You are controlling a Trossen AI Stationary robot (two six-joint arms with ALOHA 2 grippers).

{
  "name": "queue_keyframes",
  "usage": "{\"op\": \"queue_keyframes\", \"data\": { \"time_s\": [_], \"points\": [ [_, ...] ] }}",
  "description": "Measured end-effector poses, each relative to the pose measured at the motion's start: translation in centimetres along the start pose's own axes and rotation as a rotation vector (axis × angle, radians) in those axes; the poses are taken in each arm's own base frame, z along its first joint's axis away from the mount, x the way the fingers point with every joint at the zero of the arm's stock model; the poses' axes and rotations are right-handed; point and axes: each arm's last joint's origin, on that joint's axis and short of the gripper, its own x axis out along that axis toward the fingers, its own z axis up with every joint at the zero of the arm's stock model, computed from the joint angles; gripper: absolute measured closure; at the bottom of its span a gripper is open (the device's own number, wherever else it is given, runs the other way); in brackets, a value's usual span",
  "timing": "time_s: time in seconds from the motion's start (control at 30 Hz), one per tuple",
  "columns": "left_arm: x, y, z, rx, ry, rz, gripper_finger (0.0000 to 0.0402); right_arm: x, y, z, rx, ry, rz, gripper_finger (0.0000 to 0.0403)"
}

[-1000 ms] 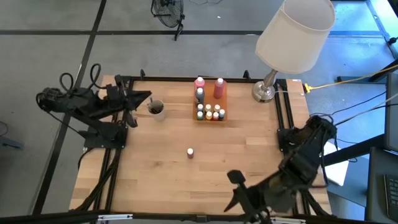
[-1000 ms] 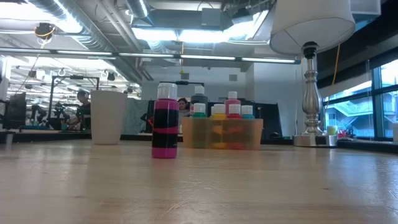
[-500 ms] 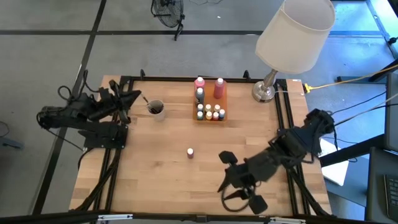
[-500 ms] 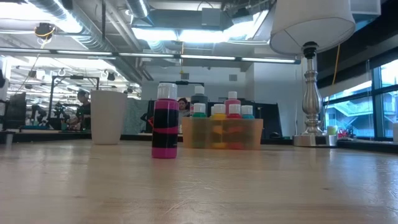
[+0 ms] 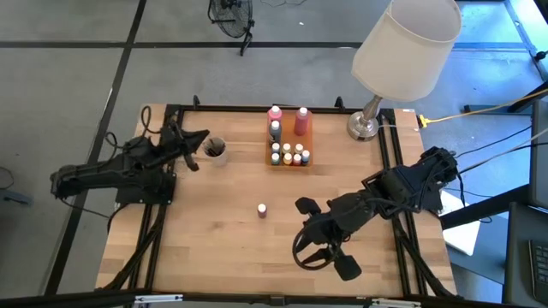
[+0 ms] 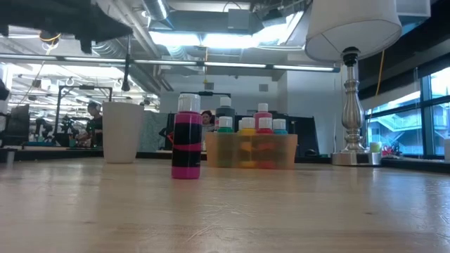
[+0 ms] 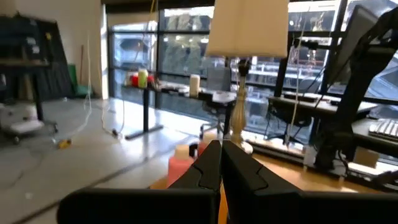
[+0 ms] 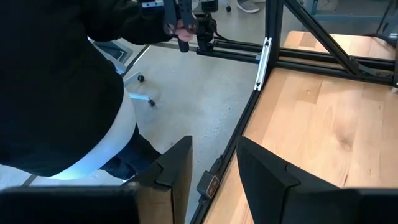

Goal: Pick & Place Paint Supplies
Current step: Put the silver paint brush into the white cup

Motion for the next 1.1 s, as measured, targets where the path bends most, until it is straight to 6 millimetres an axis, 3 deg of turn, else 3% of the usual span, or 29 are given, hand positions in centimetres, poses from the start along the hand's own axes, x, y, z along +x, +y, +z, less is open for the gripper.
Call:
{"op": "queue_keyframes", "data": {
  "time_s": [0.63, 1.1],
  "points": [
    [0.5, 3.0, -6.3, -0.111, 0.030, -0.013, 0.0400, -0.1, -1.1, 0.2, 0.035, -0.005, -0.027, 0.0275],
    [0.5, 3.6, -7.2, -0.050, 0.069, 0.000, 0.0399, -0.2, -1.7, 0.2, 0.047, 0.010, -0.039, 0.0275]
  ]
}}
